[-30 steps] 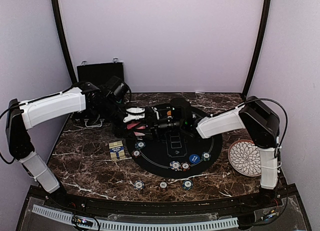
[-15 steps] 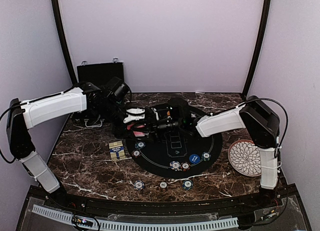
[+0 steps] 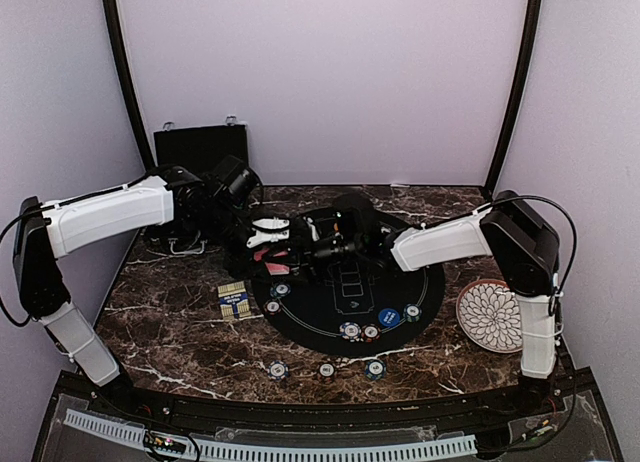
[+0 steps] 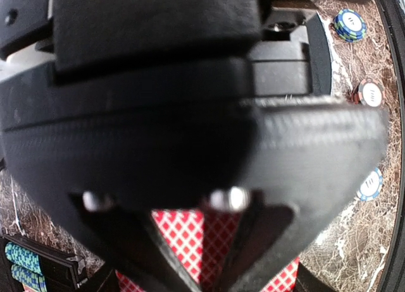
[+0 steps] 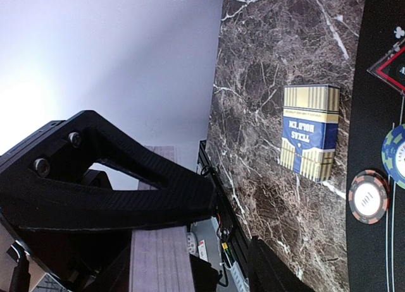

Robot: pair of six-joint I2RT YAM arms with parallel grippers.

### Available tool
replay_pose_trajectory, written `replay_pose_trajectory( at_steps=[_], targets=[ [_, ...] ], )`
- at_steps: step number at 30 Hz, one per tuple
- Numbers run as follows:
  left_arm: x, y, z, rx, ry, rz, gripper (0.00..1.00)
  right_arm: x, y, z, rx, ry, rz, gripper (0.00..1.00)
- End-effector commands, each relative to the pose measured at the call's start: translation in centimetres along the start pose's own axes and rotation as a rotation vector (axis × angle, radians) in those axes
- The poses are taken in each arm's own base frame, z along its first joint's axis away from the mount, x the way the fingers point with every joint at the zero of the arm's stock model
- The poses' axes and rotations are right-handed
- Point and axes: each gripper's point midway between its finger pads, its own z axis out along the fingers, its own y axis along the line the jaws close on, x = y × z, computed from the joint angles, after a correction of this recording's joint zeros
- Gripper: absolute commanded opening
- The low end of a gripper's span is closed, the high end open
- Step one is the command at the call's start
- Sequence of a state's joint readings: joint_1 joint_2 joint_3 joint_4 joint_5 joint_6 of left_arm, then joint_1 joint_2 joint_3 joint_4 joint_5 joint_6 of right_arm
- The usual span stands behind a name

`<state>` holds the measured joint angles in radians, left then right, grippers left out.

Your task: Distribute texas hold em gaming equipment

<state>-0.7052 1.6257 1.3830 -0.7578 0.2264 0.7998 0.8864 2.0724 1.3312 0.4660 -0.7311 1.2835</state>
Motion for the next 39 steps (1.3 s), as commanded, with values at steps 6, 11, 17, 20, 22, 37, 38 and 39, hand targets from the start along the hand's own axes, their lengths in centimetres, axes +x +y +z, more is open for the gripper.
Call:
replay_pose_trajectory(
  at_steps=[6, 11, 17, 20, 22, 37, 38, 39],
  targets=[
    [-0.3, -0.6, -1.3, -0.009, -0.028, -0.019, 0.16, -1.0, 0.0, -1.2, 0.049, -0.039, -0.042, 0.53],
    [-0.2, -0.4, -1.5, -0.026, -0.03, -0.022, 0.15, -0.8, -0.2, -1.5, 0.069, -0.036, -0.046, 0.52],
    [0.0, -0.2, -1.5, -0.041, -0.025, -0.019, 0.15, -0.5, -0.5, -1.9, 0.09, -0.031, -0.048, 0.51],
    [0.1, -0.2, -1.5, -0.042, -0.02, -0.019, 0.15, -0.4, -0.4, -2.1, 0.089, -0.029, -0.05, 0.5],
    [0.2, -0.2, -1.4, -0.045, -0.017, -0.019, 0.15, -0.3, -0.1, -2.3, 0.087, -0.028, -0.055, 0.49],
    [0.5, 0.2, -1.0, -0.06, 0.001, -0.012, 0.15, 0.0, 2.2, -3.8, 0.054, -0.024, -0.085, 0.37],
    [0.6, 0.1, -0.9, -0.06, 0.005, -0.011, 0.14, 0.0, 2.4, -3.9, 0.048, -0.023, -0.089, 0.36],
    [0.8, 0.0, -0.8, -0.057, 0.011, -0.011, 0.15, 0.1, 2.7, -3.9, 0.04, -0.019, -0.093, 0.35]
  ],
)
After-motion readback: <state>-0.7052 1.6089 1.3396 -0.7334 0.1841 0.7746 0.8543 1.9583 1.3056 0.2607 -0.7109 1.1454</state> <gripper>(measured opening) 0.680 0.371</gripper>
